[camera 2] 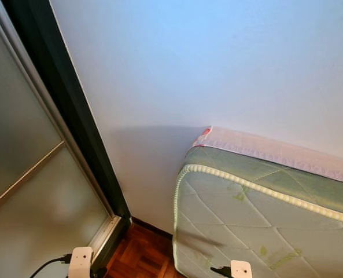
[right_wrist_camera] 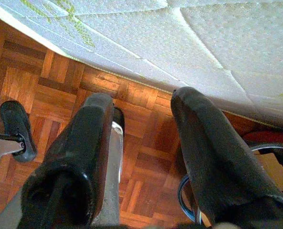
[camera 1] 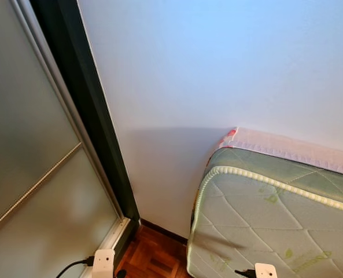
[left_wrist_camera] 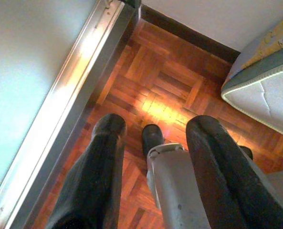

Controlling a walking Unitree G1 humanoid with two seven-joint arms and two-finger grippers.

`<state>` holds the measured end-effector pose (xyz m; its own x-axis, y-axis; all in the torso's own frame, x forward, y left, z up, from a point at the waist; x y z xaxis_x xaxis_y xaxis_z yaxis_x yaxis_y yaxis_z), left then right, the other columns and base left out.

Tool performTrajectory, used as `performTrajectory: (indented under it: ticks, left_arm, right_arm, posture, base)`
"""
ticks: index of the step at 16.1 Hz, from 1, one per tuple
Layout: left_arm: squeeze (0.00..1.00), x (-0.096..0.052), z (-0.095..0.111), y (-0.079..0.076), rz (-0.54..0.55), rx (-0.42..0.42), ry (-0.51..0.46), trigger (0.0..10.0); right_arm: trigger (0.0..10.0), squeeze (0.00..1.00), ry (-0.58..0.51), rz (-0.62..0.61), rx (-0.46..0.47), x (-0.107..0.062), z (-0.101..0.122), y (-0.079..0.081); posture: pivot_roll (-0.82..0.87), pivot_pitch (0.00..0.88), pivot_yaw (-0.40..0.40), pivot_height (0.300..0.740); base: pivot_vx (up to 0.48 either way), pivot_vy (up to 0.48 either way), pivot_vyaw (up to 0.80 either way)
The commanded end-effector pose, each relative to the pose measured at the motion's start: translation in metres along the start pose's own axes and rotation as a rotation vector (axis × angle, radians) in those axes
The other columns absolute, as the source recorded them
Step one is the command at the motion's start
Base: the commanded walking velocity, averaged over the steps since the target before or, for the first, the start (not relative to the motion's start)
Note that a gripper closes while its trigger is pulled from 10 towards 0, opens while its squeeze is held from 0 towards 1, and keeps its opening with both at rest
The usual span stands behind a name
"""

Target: Clean up the room

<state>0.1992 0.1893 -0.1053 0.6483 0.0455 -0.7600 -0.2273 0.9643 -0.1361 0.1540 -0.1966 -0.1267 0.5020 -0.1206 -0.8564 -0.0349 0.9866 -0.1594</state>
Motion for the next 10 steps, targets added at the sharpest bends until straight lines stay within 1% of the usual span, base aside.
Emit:
performTrajectory:
  ticks: [1,6,8,10]
  left_arm:
    - [0.00,-0.0369,-0.0533,0.0870,0.119,-0.085,0.169,10.0]
    - [0.00,-0.0369,-0.0533,0.0870,0.119,-0.085,0.169,10.0]
    - [0.00,-0.0366,-0.0503,0.0881,0.095,-0.061,0.176,10.0]
    - [0.00,-0.0367,-0.0502,0.0884,0.093,-0.058,0.178,10.0]
  right_arm:
    - [10.0,0.00,-0.013,0.108,0.088,0.0022,0.0114,0.0062]
    - [10.0,0.00,-0.013,0.108,0.088,0.0022,0.0114,0.0062]
    - [10.0,0.00,-0.024,0.163,0.075,0.0019,0.0145,0.0142]
    - [10.0,0.00,-0.025,0.167,0.073,0.0019,0.0147,0.0150]
  posture:
    - [-0.02,0.025,-0.017,0.740]
    - [-0.02,0.025,-0.017,0.740]
    - [-0.02,0.033,-0.010,0.740]
    - [-0.02,0.036,-0.010,0.740]
  base:
    - [0.000,0.000,0.00]
    - [0.000,0.000,0.00]
    - [0.000,0.000,0.00]
    - [0.000,0.000,0.00]
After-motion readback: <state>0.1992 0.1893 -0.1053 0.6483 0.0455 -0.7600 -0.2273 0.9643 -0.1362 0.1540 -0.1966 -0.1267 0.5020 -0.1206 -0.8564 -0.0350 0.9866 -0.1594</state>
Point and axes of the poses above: a point about 5 cm out from each wrist's last joint towards the gripper, its own x axis pointing out of the wrist towards the gripper, its own z axis along the axis of the wrist's last joint, y = z × x, the point moved 3 cm from there along x, pointing out of the wrist towards the gripper, and after that the axes turned 12 degrees about -x, right-handed, at the moved point
